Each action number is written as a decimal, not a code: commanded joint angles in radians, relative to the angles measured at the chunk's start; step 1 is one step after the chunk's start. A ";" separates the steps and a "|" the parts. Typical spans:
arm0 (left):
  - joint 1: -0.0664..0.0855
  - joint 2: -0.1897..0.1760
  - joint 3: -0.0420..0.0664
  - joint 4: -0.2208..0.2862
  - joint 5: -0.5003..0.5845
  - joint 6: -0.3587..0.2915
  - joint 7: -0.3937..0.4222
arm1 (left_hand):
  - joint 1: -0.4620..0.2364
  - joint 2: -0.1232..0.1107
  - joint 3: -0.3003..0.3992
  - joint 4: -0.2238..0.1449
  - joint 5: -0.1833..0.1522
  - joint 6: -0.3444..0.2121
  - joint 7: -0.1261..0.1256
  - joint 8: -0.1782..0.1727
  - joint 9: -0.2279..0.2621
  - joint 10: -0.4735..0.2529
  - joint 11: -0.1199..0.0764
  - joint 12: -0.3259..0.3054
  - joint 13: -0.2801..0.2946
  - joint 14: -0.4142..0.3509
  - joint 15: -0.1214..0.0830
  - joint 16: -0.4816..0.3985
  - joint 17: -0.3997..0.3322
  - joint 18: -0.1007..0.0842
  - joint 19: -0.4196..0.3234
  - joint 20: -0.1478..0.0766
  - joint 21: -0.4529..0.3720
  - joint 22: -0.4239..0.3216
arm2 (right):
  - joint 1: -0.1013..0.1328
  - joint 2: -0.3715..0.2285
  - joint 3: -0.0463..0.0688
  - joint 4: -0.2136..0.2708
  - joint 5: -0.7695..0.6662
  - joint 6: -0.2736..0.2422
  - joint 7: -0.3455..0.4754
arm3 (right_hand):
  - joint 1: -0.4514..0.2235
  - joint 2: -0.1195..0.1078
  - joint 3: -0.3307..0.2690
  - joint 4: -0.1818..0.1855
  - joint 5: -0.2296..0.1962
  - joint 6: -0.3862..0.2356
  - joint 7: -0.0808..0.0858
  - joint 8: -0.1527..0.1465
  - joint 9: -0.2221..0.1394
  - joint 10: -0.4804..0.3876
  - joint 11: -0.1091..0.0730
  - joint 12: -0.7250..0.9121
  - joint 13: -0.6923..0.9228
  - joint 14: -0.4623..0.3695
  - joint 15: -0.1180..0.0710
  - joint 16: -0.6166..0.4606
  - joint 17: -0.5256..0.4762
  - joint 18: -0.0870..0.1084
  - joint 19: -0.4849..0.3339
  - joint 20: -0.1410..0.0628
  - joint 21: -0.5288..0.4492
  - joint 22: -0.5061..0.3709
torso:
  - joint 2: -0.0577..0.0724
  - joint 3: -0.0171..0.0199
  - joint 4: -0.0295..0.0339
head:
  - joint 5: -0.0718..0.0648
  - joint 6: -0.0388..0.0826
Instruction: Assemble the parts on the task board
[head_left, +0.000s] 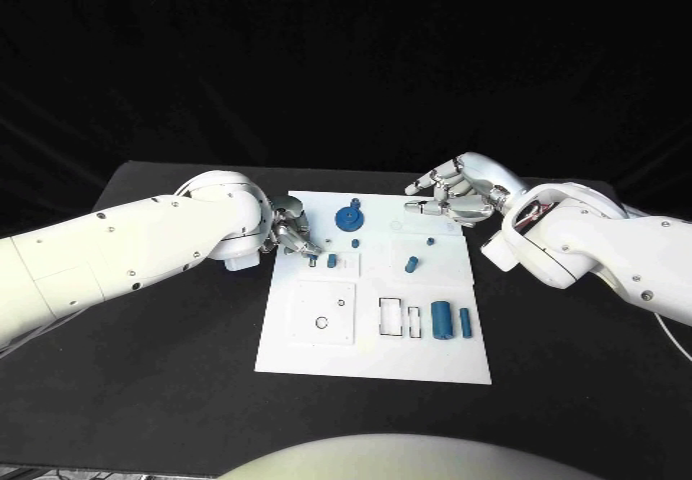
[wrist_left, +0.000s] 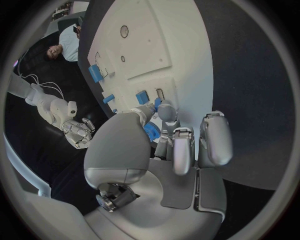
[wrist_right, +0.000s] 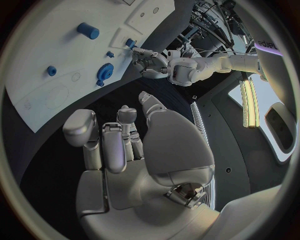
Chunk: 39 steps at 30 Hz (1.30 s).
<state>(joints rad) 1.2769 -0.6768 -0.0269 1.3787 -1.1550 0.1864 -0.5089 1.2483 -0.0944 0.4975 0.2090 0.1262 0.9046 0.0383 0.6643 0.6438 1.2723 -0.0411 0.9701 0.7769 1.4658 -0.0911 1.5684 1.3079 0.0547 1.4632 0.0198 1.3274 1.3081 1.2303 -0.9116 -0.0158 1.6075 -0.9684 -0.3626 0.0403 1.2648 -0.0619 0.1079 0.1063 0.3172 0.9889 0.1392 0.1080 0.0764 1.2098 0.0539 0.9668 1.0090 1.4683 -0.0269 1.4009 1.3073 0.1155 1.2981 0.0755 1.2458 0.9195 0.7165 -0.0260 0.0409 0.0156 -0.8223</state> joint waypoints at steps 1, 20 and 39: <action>-0.005 -0.003 -0.001 0.006 -0.022 0.053 0.000 | 0.005 -0.005 0.134 -0.125 0.003 0.004 -0.006 0.003 0.000 0.007 0.002 0.005 0.002 0.105 -0.004 0.002 0.263 0.005 0.015 -0.004 0.004 0.069 | -0.001 0.000 0.000 0.000 -0.001 0.015 0.004 | 0.002 0.007 -0.007 0.000 -0.003 -0.001 0.000 0.005 -0.002 -0.007 -0.003 -0.006 -0.001 0.044 0.001 -0.006 0.000 0.006 -0.007 0.003 -0.007 -0.001 | 0.001 0.0008 -0.0002 | 0.001 -0.004; -0.006 -0.011 -0.002 0.020 -0.022 0.095 -0.007 | -0.001 -0.023 0.163 -0.141 0.013 0.009 -0.007 0.007 -0.003 0.016 0.001 0.008 0.003 0.105 -0.004 0.002 0.263 0.005 0.016 -0.004 0.007 0.073 | -0.002 -0.001 0.000 0.000 -0.001 0.016 0.000 | 0.001 0.008 -0.009 0.001 -0.004 0.000 0.000 0.005 -0.002 -0.006 -0.003 -0.005 -0.001 0.044 0.001 -0.007 0.000 0.006 -0.007 0.003 -0.008 -0.004 | 0.000 0.0004 0.0010 | 0.002 -0.010; -0.006 -0.006 -0.002 0.022 -0.017 0.095 -0.028 | -0.018 -0.033 0.183 -0.145 0.038 0.018 -0.008 0.012 -0.005 0.028 0.000 0.018 0.012 0.105 -0.004 0.002 0.263 0.002 0.020 -0.005 0.015 0.082 | -0.002 -0.002 0.000 0.001 -0.001 0.017 0.000 | 0.001 0.008 -0.009 0.001 -0.004 0.000 0.000 0.005 -0.002 -0.006 -0.003 -0.005 -0.001 0.044 0.001 -0.007 0.000 0.006 -0.007 0.003 -0.008 -0.004 | 0.000 0.0013 0.0000 | 0.004 -0.013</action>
<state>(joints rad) 1.2758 -0.6864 -0.0261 1.3962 -1.1759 0.2507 -0.5210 1.2306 -0.1272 0.5334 0.2065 0.1622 0.9189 0.0339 0.6704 0.6394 1.2974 -0.0410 0.9853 0.7883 1.4658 -0.0911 1.5684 1.3075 0.0546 1.4632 0.0198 1.3399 1.3077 1.2290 -0.9134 -0.0159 1.6073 -0.9675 -0.3588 0.0391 1.2648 -0.0619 0.1050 0.1091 0.3172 0.9889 0.1392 0.1080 0.0764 1.2098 0.0539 0.9668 1.0091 1.4683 -0.0269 1.3969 1.3072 0.1155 1.2981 0.0755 1.2398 0.9167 0.7166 -0.0253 0.0413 0.0204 -0.8347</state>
